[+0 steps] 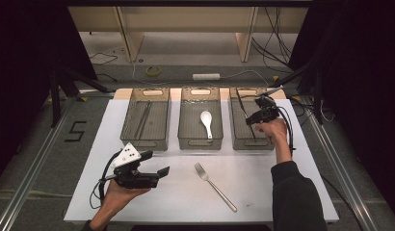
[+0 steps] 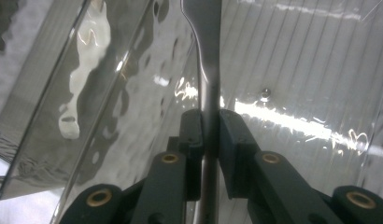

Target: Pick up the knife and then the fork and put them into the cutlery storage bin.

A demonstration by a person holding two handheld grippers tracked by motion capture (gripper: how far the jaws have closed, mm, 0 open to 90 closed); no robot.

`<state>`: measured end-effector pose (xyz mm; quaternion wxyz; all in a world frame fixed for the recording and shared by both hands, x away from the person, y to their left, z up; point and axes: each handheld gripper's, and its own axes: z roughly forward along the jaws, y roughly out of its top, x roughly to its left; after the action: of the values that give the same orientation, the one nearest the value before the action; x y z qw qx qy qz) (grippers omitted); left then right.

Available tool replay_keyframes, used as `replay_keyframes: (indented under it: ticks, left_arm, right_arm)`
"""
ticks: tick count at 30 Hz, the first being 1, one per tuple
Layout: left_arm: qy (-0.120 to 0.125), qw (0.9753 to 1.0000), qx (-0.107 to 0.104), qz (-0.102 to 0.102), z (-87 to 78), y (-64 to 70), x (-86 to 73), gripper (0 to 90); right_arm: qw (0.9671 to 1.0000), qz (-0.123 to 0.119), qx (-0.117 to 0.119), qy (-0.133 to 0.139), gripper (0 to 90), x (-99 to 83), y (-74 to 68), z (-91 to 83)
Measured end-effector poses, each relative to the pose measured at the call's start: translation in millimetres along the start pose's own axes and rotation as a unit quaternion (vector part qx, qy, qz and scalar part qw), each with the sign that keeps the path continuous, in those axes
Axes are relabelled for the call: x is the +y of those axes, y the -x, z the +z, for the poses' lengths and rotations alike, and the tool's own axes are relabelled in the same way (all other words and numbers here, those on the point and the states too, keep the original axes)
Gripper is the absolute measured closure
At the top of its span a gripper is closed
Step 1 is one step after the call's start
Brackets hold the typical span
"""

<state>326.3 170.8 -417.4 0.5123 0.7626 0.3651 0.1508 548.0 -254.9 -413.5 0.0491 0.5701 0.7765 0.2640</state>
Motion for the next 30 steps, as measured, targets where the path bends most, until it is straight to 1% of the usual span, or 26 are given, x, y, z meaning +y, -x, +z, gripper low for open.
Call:
replay_keyframes:
  ticks: [2,6,8,9,10,11,12,14,16,17,18,19,20,21,23,25,27,30]
  left_arm:
    - [0.000,1.0000,0.000,-0.001,-0.1,-0.2,-0.1,15.8]
    - [0.000,1.0000,0.000,0.000,-0.3,-0.1,-0.1,15.8]
    - [0.001,1.0000,-0.001,-0.001,-0.5,-0.1,0.0,15.8]
    - [0.001,1.0000,0.000,0.001,-0.8,-0.5,0.3,15.9]
    - [0.001,1.0000,0.000,0.001,-0.7,-0.4,0.2,15.8]
    - [0.001,1.0000,-0.001,-0.001,-0.5,-0.1,-0.1,15.9]
    - [0.000,1.0000,-0.001,0.000,-0.5,-0.1,-0.2,15.8]
    - [0.000,1.0000,-0.001,-0.001,-0.5,-0.1,-0.2,15.9]
    - [0.001,1.0000,-0.001,0.000,-0.5,0.2,0.1,15.8]
    - [0.000,1.0000,0.000,0.000,-0.2,0.4,-0.2,15.9]
    - [0.000,1.0000,0.000,0.000,-0.2,0.4,-0.2,15.9]
    - [0.001,1.0000,0.001,0.000,-0.1,0.5,-0.3,15.9]
    - [0.001,1.0000,0.000,-0.001,-0.4,0.2,-0.1,15.8]
    - [0.001,1.0000,0.000,-0.001,-0.3,0.1,-0.1,15.9]
    - [-0.001,1.0000,0.001,-0.001,0.0,-0.1,-0.5,15.9]
    - [0.000,1.0000,0.002,-0.002,-0.1,-0.4,-0.3,15.9]
    - [0.001,1.0000,0.002,-0.001,-0.2,-0.4,0.0,15.8]
    - [0.000,1.0000,0.003,-0.001,0.1,0.0,-0.3,15.8]
  right_arm:
    - [1.0000,0.000,-0.001,-0.005,80.7,-0.4,-0.7,1.6]
    - [1.0000,0.005,-0.006,-0.005,80.3,0.0,-2.6,4.2]
    - [0.9999,0.005,-0.010,-0.009,77.9,0.5,-3.6,5.4]
    - [0.9998,0.010,-0.009,-0.011,72.6,1.1,-4.1,5.9]
    - [0.9998,0.015,-0.001,-0.008,70.0,1.7,-3.9,5.1]
    - [0.9999,0.015,0.003,0.000,65.7,2.1,-4.1,3.5]
    - [0.9999,0.015,0.002,0.005,60.4,3.1,-5.3,1.5]
    - [1.0000,0.001,-0.003,0.007,53.7,5.0,-9.0,-2.8]
    - [1.0000,-0.002,-0.001,0.006,45.7,6.0,-12.4,-6.6]
    - [0.9999,-0.009,-0.001,0.006,44.0,5.7,-14.2,-8.4]
    - [0.9999,-0.009,-0.001,0.006,44.0,5.7,-14.2,-8.4]
    - [0.9998,-0.019,0.000,0.009,42.9,4.9,-16.5,-10.2]
    - [0.9992,-0.038,0.008,0.009,39.3,2.3,-22.8,-15.3]
    - [0.9985,-0.052,0.011,0.010,38.4,1.0,-23.9,-17.0]
    - [0.9972,-0.071,0.019,0.011,35.7,-2.8,-30.5,-23.9]
    - [0.9956,-0.086,0.032,0.018,34.0,-7.7,-38.1,-32.3]
    - [0.9934,-0.106,0.040,0.019,31.8,-12.9,-47.0,-40.4]
    - [0.9892,-0.135,0.049,0.029,31.6,-22.8,-61.0,-52.2]
